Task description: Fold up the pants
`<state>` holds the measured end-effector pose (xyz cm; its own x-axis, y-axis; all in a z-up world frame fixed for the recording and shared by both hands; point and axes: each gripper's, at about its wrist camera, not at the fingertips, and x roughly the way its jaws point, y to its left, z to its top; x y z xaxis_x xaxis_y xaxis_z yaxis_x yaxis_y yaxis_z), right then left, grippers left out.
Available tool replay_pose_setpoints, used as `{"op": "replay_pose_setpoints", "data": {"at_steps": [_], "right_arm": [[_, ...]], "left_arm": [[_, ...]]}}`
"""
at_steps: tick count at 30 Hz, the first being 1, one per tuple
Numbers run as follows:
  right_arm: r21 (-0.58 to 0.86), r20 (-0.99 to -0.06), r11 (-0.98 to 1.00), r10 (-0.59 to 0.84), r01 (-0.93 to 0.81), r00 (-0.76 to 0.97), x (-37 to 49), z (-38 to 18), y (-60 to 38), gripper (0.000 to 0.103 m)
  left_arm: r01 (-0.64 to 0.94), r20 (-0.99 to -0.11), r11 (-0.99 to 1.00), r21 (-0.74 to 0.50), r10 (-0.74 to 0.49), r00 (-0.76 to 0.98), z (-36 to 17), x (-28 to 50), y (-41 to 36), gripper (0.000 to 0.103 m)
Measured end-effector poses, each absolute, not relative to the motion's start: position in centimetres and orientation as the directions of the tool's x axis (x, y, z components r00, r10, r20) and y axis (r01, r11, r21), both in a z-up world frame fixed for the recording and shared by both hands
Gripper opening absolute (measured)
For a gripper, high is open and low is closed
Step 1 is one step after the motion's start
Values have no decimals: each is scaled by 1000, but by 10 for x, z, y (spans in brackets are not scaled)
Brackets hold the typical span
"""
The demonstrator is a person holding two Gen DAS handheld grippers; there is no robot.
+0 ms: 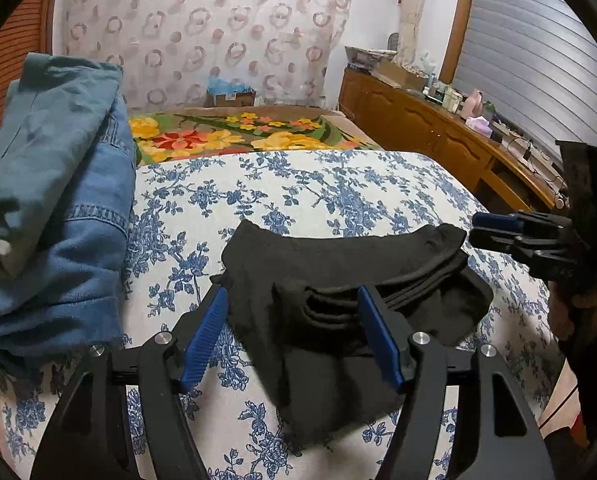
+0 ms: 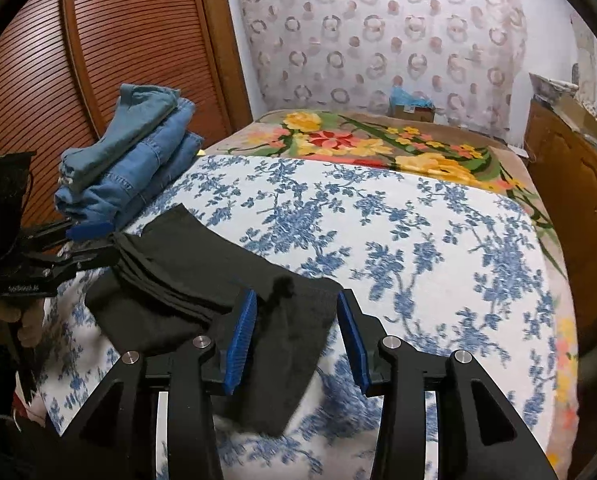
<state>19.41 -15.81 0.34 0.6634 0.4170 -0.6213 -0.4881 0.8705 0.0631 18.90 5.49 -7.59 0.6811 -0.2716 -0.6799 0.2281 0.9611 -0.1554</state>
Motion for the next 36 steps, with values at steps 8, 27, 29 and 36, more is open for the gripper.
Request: {"op": "replay_pose_setpoints", "data": {"at_steps": [8,27,29,36], "right_arm": [[32,-658,861,400,-508,638,187,-4,-160,46],[-87,-705,787,384,-610,596,230,-17,-120,46],[-87,-705,787,384,-610,596,238,-19,-117,46],[-65,-689,817,378,-573,618,258,-27,-118,46]], "left_arm": [[237,-708,963,-127,-256,658,-83,193,54,68],[182,-722,980,-83,-185,666,-88,234,57,68],[181,-722,980,-84,-185,667,-88,238,57,68],[181,-705,978,-106,-202,680,-81,234,60,68]]}}
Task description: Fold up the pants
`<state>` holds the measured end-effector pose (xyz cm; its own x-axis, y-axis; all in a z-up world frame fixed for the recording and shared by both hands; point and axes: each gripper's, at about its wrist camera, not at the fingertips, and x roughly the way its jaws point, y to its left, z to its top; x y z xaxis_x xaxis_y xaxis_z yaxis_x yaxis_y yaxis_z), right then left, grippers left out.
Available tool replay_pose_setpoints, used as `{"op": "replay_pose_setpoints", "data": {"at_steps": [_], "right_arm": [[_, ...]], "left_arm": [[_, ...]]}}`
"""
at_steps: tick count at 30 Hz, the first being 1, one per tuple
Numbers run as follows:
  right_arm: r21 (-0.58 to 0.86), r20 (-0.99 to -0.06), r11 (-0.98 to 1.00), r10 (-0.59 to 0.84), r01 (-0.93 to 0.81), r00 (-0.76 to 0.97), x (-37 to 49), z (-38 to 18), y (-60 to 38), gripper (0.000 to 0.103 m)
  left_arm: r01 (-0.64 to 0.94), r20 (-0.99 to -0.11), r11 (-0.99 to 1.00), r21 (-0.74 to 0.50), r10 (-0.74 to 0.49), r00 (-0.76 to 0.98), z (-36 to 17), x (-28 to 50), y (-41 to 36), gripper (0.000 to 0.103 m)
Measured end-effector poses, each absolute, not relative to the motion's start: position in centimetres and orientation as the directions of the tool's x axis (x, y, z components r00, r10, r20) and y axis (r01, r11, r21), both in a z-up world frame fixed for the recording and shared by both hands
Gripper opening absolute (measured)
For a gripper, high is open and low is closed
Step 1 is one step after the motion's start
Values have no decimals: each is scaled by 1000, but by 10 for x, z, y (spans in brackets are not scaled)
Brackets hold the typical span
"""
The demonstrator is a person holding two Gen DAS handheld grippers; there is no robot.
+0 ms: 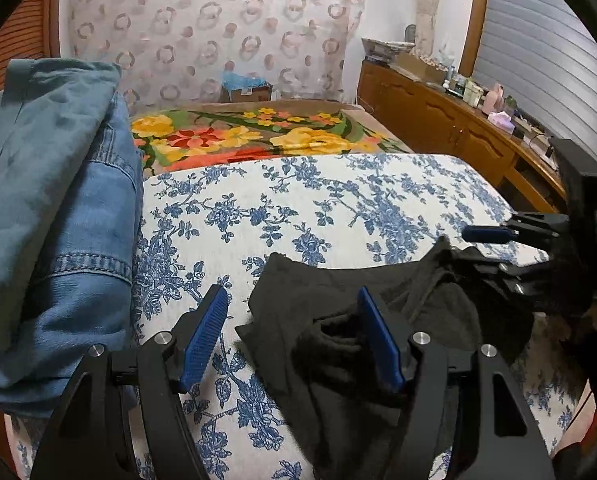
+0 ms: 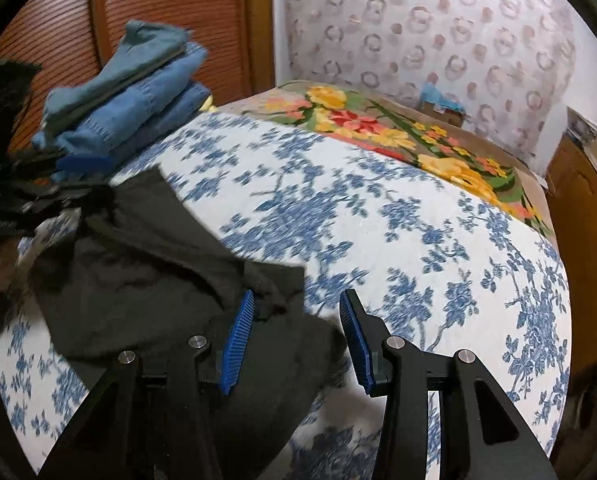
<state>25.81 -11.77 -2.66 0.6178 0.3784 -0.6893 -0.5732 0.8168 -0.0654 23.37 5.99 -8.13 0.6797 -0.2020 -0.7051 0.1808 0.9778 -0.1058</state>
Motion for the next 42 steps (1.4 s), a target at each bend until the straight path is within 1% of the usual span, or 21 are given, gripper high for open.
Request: {"op": "replay_pose_setpoints", "data": {"at_steps": [3,7,15,20,24,29,32,33,34,38,42], "right_arm": [[-57,-679,851,350,-522,645,266,-26,-124,46],[-12,-681,867,357,-498,639,270,-26,-132,47],[8,-655,870,377,-493,654,254,-15,-140,47],[9,-652,861,391,-509,650,244,-14,-139,47],[12,-655,852,402,-524,639,241,-14,-137,47],[23,-661,840,419,-542,622,241,-18,-132,47],[23,-667,836,421,-548,615,241,-21,-130,47],[23,-670,837,420,-547,613,241,-22,-130,47],[24,-672,837,418,-547,611,242,-24,-130,47],[31,-679,841,414,-540,606,242,-27,-131,47],[36,-679,847,411,-531,608,242,-29,-134,47]], "left_arm": [[188,-695,976,-110,-210,687,-76,227,60,68],[203,-695,972,-116,-225,683,-74,217,61,68],[228,-712,967,-111,-238,661,-78,213,54,68],[257,-691,959,-122,-268,672,-72,207,52,68],[272,-712,957,-97,-258,653,-78,211,46,68],[280,-745,955,-99,-258,615,-93,223,41,52],[272,-753,957,-105,-255,607,-98,231,41,32],[272,-750,957,-101,-253,611,-97,232,40,20],[279,-740,954,-106,-263,620,-93,233,39,16],[294,-692,951,-96,-276,667,-74,234,31,16],[284,-694,955,-79,-257,672,-69,246,29,16]]}}
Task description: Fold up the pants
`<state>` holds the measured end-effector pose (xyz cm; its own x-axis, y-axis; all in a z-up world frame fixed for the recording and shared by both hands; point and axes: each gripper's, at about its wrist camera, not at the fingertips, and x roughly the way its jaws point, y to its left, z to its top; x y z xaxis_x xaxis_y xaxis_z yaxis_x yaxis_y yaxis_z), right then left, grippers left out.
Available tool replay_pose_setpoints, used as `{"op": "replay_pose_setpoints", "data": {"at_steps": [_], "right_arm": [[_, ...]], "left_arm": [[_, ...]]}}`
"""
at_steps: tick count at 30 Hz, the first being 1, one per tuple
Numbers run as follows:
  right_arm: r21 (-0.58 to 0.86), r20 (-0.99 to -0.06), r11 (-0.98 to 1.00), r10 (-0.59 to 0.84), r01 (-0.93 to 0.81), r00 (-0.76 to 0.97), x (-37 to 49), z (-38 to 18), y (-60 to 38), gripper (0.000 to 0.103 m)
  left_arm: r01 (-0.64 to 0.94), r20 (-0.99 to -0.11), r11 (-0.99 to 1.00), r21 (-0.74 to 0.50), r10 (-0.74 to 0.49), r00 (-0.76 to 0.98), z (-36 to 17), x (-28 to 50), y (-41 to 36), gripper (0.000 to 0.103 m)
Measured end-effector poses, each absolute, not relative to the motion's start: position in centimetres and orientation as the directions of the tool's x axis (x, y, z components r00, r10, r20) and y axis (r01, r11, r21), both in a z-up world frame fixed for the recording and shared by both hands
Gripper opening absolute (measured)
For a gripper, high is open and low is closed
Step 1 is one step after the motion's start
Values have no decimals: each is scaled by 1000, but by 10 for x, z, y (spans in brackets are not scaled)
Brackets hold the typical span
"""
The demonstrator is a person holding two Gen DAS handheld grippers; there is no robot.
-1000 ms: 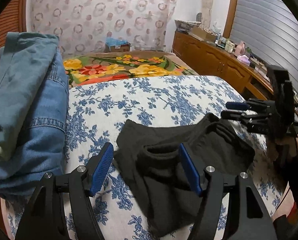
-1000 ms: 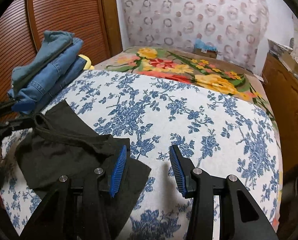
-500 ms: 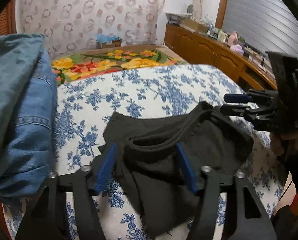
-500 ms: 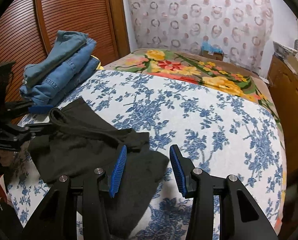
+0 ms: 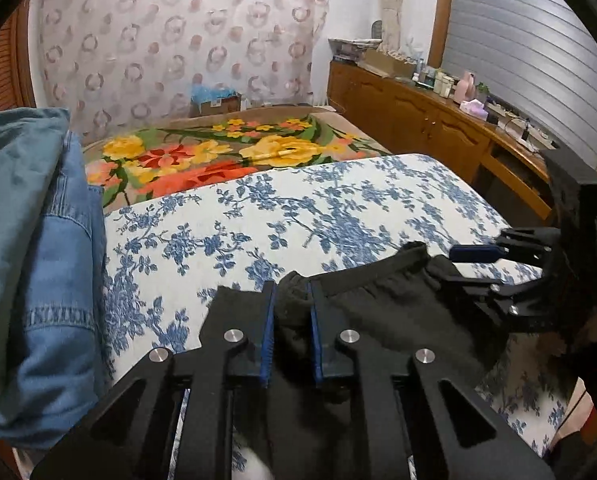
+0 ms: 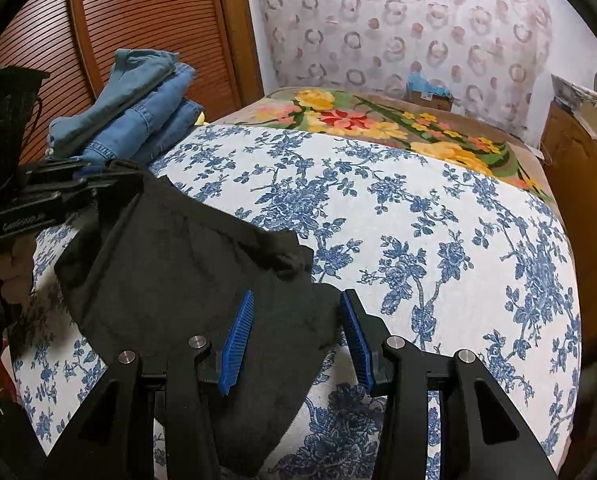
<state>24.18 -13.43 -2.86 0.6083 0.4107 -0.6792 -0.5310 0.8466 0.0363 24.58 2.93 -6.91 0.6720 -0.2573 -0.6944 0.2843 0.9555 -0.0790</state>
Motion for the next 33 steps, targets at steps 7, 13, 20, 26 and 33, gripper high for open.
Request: {"op": "replay_pose_setpoints", "data": {"at_steps": [7,13,20,26,33], "right_arm": [[38,-679,853,403,-520,613,235,-27,-139,47],[50,-664,859,409,-509,626,220,-21,-145,47],[70,-651,865,417,-496,635,193,-17,-153,47],[96,-660,872,416,-479,625,174,-24,-160,47],[120,-673,882,410,-456,615,163,-31,-164,47]], "left_arm": [[252,-718,965,-77,-229,658,-74,246,32,30],[232,-709,968,-92,-227,667,-70,227,39,42],[225,-706,970,-94,-224,671,-72,195,45,42],[207,-721,973,-99,-214,659,-84,170,54,42],[179,-734,977,-117,-207,647,-96,156,60,42]]}}
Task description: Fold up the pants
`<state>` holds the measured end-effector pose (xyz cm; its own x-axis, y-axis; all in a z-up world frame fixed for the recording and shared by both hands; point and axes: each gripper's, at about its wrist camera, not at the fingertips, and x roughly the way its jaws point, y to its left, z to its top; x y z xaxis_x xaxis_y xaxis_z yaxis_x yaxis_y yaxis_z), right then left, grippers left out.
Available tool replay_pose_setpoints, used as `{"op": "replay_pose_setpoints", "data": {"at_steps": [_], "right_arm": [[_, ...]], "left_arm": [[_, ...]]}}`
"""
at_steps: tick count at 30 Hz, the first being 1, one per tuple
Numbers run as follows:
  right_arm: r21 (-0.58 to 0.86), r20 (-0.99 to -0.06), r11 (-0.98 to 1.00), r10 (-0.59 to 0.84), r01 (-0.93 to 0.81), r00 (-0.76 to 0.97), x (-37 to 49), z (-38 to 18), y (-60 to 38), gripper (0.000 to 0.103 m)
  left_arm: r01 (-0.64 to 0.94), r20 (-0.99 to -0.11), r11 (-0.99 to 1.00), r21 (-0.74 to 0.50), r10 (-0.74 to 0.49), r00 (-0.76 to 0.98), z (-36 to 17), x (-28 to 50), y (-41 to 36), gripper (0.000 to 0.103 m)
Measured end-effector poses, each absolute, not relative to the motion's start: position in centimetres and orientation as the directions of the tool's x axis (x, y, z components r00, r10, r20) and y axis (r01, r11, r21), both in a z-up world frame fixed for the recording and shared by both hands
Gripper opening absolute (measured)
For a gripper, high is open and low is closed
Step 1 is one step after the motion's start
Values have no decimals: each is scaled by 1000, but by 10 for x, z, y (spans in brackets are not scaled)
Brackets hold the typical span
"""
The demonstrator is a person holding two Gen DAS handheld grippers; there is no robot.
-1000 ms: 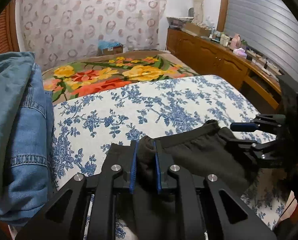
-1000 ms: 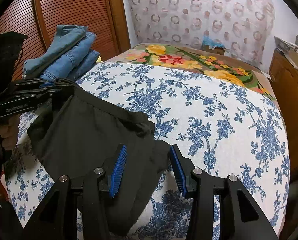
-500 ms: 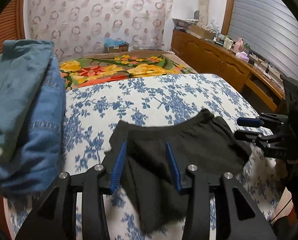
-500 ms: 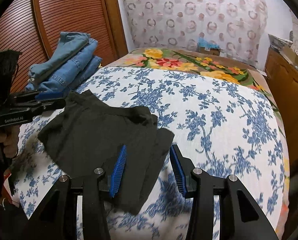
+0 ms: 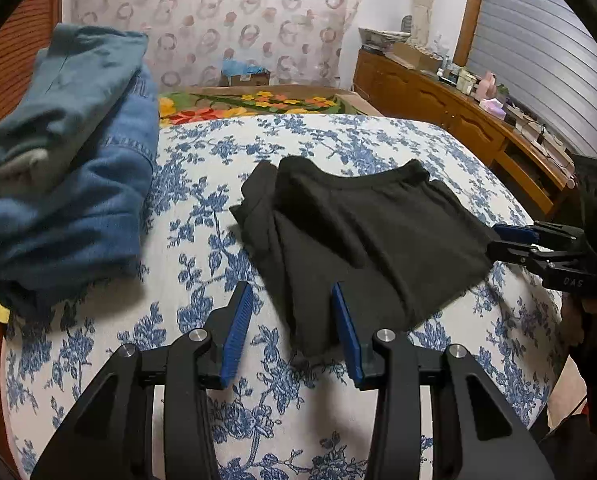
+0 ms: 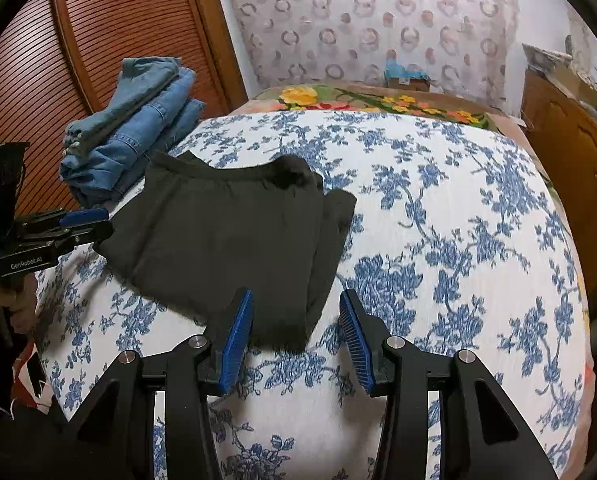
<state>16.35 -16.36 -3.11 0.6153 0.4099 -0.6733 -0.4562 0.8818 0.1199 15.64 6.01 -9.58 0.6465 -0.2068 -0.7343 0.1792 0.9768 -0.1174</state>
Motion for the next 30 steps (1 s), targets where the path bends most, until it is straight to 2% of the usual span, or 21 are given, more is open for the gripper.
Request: {"op": "replay_pose_setpoints", "data": {"at_steps": [10,11,16,17,18,19,21,23,30], "right_arm": [[159,-676,879,428,-448,600,166,-36,-161,46],[164,-672,879,432,-448,602,166,-37,-160,37],[178,-674,878,438,-445,595,167,-39,-157,25],[174,-672,878,437,-445,598,166,-39,-156,15],[173,-669,876,440,-450,599,165,-39,-156,12],[171,-663,876,442,-452,605,164,-39,-156,11],[166,-645,882,435,-440,629,160,-37,-160,8],[158,-618,890,428,-429,660,154,-33,-165,7],[149,-611,889,428,-433,667,127,-33,-169,7]], "left_arm": [[202,-727,966,-159,-253,638,-103,151,54,42],[204,-733,965,-165,-258,630,-105,153,53,42],[193,-751,968,-159,-246,613,-114,157,49,42],[193,-751,967,-168,-252,611,-116,157,51,42],[195,-747,965,-176,-260,612,-117,157,52,39],[207,-743,960,-190,-278,609,-116,156,53,26],[214,-730,957,-194,-286,620,-112,152,54,16],[214,-723,960,-183,-279,632,-108,147,54,15],[223,-693,955,-195,-295,658,-93,123,57,14]]}}
